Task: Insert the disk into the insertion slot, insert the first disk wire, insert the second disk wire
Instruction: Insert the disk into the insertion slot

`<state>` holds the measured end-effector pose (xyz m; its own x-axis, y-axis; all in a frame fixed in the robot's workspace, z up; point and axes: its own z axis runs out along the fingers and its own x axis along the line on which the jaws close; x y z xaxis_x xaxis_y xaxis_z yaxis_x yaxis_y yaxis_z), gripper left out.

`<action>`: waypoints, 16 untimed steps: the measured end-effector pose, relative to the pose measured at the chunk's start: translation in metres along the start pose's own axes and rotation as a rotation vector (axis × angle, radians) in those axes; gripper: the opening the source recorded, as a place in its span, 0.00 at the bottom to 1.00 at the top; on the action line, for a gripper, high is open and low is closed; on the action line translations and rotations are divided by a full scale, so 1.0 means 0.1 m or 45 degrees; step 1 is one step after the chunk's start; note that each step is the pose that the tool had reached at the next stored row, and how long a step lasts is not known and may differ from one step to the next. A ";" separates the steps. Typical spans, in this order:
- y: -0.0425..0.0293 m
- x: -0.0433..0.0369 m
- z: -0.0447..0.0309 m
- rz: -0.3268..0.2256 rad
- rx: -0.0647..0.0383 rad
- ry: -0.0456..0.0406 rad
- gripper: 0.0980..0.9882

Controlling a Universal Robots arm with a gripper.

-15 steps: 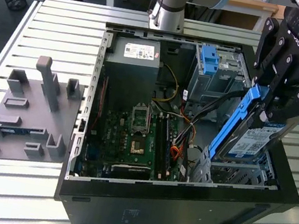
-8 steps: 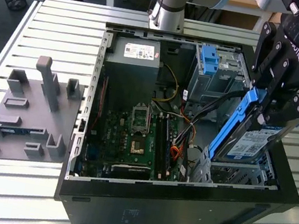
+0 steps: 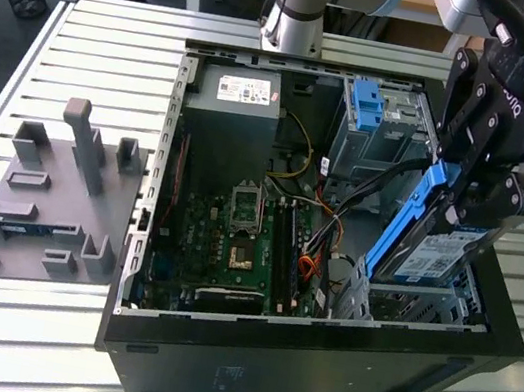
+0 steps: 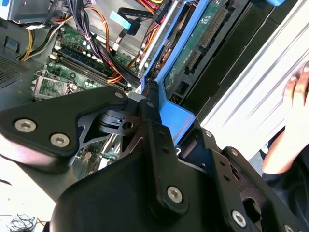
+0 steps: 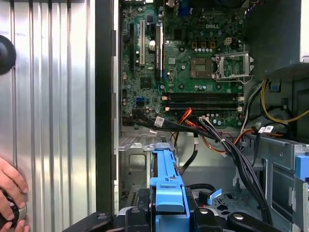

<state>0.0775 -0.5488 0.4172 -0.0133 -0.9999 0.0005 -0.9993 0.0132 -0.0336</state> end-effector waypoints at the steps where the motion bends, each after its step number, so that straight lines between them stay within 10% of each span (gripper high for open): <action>1: 0.001 0.000 0.010 0.000 0.000 0.000 0.30; 16: 0.014 0.000 0.189 0.000 0.000 0.000 0.30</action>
<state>0.0767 -0.5488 0.3982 -0.0132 -0.9999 0.0003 -0.9993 0.0132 -0.0336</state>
